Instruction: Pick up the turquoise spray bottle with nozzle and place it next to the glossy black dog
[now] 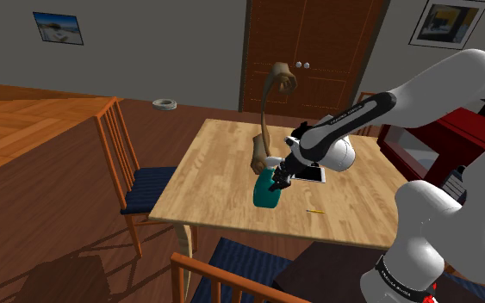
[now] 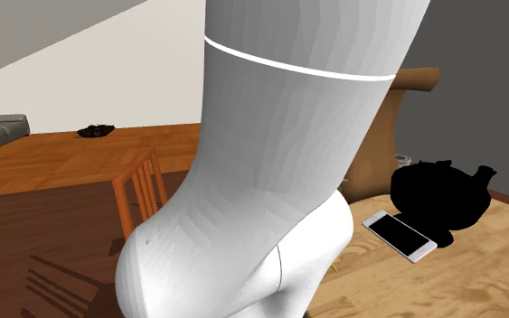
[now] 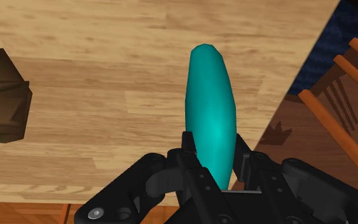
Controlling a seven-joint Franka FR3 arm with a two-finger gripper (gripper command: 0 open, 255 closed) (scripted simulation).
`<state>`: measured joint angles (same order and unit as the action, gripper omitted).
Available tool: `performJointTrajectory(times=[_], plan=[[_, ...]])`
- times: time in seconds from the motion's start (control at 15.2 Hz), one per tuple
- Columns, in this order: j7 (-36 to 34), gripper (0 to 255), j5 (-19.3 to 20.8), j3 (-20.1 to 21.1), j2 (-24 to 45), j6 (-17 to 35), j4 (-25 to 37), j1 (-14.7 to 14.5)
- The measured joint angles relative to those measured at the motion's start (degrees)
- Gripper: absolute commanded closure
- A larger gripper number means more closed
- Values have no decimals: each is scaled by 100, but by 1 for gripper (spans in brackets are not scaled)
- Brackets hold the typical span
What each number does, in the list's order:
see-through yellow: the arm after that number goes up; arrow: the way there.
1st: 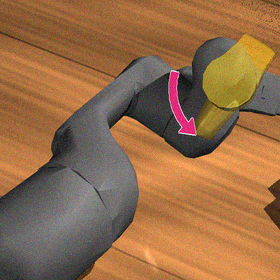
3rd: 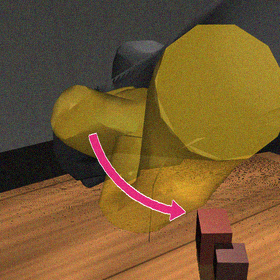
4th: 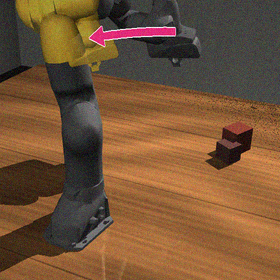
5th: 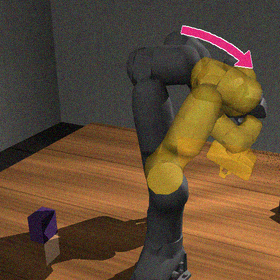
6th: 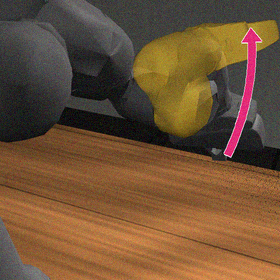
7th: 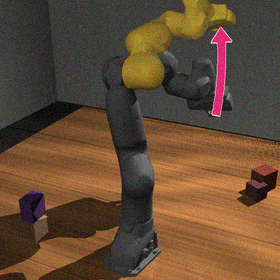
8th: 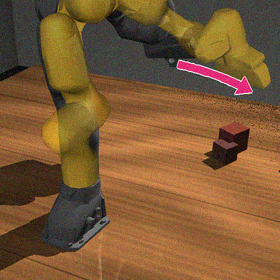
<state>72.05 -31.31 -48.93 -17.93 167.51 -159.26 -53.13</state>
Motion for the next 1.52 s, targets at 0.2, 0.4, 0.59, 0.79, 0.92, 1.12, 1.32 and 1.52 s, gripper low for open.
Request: performJointTrajectory(times=[0.2, 0.4, 0.59, 0.79, 0.92, 1.12, 1.32, 1.52], plan=[[-1, 255, 1, 1, -1, 0, -1, 1], [-1, 255, 1, 1, -1, 0, -1, 2], [-181, 255, 201, 234, -78, -97, -14, 276], [-574, 255, 599, 699, -246, -329, -2, 793], [-824, 255, 862, 976, -381, -512, 16, 1117], [-1126, 255, 1160, 1290, -562, -761, 58, 1468], [-1398, 255, 1406, 1562, -745, -1022, 119, 1754], [-1608, 255, 1603, 1755, -908, -1303, 223, 1972]])
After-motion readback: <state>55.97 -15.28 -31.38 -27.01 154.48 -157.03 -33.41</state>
